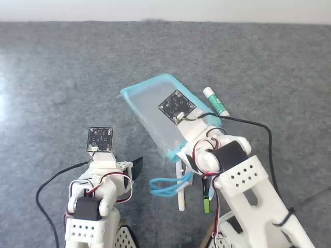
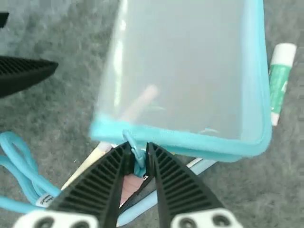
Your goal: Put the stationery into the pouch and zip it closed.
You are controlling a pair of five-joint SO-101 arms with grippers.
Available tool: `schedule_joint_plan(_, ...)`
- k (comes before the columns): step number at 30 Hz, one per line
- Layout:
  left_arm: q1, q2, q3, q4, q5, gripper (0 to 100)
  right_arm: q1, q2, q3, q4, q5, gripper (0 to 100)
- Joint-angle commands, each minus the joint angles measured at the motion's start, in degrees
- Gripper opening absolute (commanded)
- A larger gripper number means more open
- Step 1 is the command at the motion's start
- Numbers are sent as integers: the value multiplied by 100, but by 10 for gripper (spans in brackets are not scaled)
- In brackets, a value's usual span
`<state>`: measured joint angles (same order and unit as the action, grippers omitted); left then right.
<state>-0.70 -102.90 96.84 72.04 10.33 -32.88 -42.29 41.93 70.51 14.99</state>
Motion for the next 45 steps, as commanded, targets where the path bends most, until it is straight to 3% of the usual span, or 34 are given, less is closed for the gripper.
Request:
schedule_joint_plan(1, -18, -123, -40, 18, 53, 266, -330, 13, -589, 48, 88, 7)
schedule_joint_plan(13, -18, -123, -40, 18, 53, 266, -347, 1727, -2479, 1112, 563, 7)
schedule_joint_plan(16, -18, -123, -40, 18, 53, 266, 13, 2237, -2040, 1112, 976, 7)
schedule_joint_plan(23, -18, -123, -40, 18, 53, 266, 2105, 2035, -563, -268, 1829, 7)
schedule_joint_plan(29, -18, -123, -40, 18, 53, 266, 1780, 1868, 176, -295, 1820, 17)
schedule_joint_plan(33, -18, -123, -40, 18, 53, 266, 1666, 1534, 677, -286, 1802, 140)
schedule_joint_plan(39, -18, -123, -40, 18, 53, 266, 1745, 813, 853, 242, 1029, 407)
schedule_joint_plan(45, -18, -123, -40, 18, 53, 266, 1710, 620, 862, 558, 607, 418)
